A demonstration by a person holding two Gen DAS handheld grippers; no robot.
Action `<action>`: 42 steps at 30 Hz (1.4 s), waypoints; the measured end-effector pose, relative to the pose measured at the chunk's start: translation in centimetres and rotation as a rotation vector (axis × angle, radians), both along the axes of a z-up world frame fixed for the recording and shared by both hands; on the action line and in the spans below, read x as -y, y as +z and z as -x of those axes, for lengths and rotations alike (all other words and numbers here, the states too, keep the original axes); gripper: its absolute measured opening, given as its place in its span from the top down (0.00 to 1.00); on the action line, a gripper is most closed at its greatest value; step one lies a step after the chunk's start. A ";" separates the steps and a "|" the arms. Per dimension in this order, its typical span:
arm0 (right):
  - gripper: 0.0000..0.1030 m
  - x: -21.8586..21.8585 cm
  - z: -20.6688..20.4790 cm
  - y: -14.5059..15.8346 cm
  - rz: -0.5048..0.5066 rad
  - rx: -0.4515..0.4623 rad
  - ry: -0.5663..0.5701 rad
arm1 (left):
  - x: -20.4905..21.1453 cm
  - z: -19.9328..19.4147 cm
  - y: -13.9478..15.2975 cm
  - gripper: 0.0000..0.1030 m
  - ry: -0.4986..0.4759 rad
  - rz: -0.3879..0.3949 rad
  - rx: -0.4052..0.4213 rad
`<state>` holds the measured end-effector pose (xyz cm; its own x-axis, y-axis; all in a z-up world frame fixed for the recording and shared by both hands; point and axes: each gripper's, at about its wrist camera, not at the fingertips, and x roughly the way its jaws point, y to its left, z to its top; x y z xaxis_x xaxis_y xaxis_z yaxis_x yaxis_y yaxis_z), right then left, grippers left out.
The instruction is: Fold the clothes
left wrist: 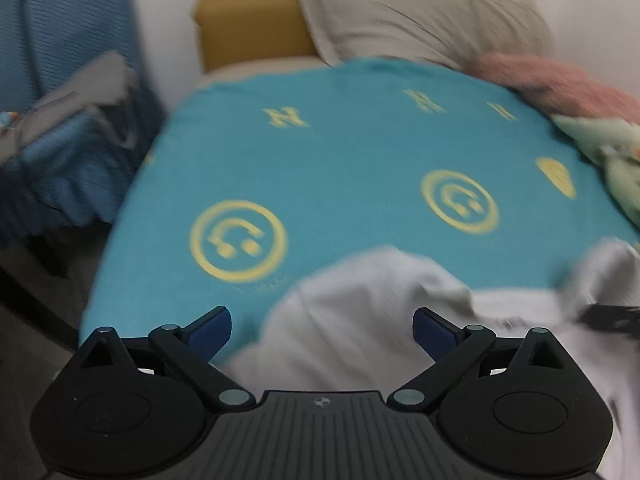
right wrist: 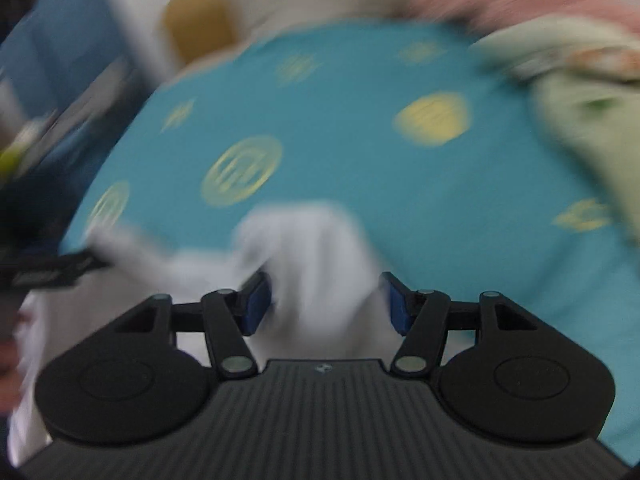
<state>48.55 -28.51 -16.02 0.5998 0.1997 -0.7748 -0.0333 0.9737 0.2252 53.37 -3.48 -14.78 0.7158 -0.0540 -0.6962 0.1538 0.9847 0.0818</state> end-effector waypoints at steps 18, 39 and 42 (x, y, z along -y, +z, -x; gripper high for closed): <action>0.40 -4.6 26.5 12.7 -0.011 0.408 -0.101 | -5.7 27.4 7.8 0.00 -0.013 0.150 0.237; 0.40 -6.7 42.9 12.1 -0.002 0.495 -0.107 | -7.7 43.8 10.3 0.00 0.077 0.093 0.368; 0.40 -6.3 42.6 11.9 -0.042 0.494 -0.125 | -7.7 41.5 9.4 0.00 0.120 0.019 0.377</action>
